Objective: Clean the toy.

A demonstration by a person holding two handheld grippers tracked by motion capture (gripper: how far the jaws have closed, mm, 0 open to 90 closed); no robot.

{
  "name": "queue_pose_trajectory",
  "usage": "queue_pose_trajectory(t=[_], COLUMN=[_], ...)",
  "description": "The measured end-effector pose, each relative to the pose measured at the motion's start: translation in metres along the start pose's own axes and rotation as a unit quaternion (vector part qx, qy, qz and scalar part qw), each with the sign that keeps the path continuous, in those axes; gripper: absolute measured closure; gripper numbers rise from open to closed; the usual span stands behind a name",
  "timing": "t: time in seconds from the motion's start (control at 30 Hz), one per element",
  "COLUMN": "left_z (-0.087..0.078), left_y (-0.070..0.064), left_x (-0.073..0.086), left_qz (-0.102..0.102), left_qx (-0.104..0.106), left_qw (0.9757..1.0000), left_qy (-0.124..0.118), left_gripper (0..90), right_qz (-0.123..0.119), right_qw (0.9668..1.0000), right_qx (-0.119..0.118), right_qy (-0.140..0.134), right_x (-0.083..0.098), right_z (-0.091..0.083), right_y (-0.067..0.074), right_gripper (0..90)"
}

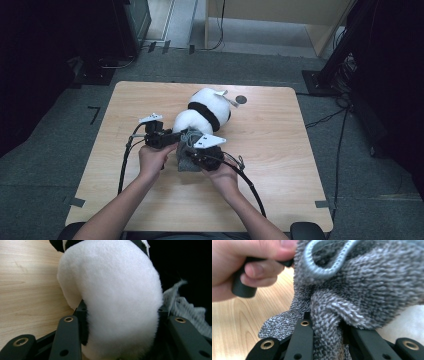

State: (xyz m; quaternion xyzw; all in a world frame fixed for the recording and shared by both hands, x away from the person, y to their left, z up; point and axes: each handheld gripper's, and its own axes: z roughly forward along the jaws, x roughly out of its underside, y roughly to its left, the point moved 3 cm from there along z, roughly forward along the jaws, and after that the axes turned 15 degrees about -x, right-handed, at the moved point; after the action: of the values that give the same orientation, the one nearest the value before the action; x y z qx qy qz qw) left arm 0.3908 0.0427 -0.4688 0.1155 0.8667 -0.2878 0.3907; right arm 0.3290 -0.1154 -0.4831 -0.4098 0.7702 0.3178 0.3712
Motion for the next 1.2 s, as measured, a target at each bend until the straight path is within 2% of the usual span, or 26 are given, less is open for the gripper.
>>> queue_pose_trajectory(t=[0.1, 0.13, 0.17, 0.23, 0.3, 0.4, 0.67, 0.9, 1.0, 1.1, 1.2], left_z=[-0.003, -0.005, -0.007, -0.009, -0.008, -0.008, -0.010, -0.012, -0.013, -0.016, -0.018], left_y=[-0.003, -0.006, -0.009, -0.012, -0.009, -0.003, 0.001, 0.006, 0.009, 0.011, 0.012], left_x=[-0.003, -0.005, -0.005, -0.005, -0.005, -0.006, -0.006, -0.007, -0.007, -0.010, -0.012], left_qz=[-0.020, -0.015, -0.006, 0.011, 0.000, -0.009, -0.011, -0.010, -0.008, -0.014, -0.018], left_qx=[0.024, 0.030, 0.030, 0.028, 0.033, 0.030, 0.029, 0.027, 0.034, 0.037, 0.035], left_qw=[0.9995, 0.9993, 0.9994, 0.9993, 0.9992, 0.9993, 0.9994, 0.9994, 0.9990, 0.9985, 0.9983], left_qy=[-0.009, -0.014, -0.018, -0.022, -0.021, -0.020, -0.018, -0.018, -0.026, -0.037, -0.044], left_gripper=[50.2, 50.1, 50.1, 50.1, 49.9, 49.8, 49.6, 49.6, 49.4, 49.3, 49.3], right_qz=[0.009, 0.017, 0.026, 0.059, 0.071, 0.071, 0.109, 0.143, 0.154, 0.164, 0.164], right_qw=[0.9989, 0.9982, 0.9982, 0.9977, 0.9971, 0.9968, 0.9929, 0.9865, 0.9837, 0.9823, 0.9835], right_qx=[0.009, 0.018, 0.019, 0.018, 0.023, 0.034, 0.048, 0.072, 0.081, 0.082, 0.073], right_qy=[0.044, 0.054, 0.050, 0.028, 0.016, 0.015, -0.003, -0.034, -0.045, -0.038, -0.016], right_x=[0.011, 0.015, 0.019, 0.023, 0.023, 0.022, 0.025, 0.025, 0.027, 0.031, 0.035], right_z=[0.012, 0.016, 0.018, 0.015, 0.009, 0.001, -0.018, -0.041, -0.051, -0.053, -0.045], right_y=[-0.005, -0.007, -0.011, -0.020, -0.026, -0.030, -0.051, -0.069, -0.076, -0.080, -0.076], right_gripper=[79.8, 79.8, 79.8, 79.9, 79.9, 79.9, 79.9, 80.0, 80.0, 80.0, 80.0])
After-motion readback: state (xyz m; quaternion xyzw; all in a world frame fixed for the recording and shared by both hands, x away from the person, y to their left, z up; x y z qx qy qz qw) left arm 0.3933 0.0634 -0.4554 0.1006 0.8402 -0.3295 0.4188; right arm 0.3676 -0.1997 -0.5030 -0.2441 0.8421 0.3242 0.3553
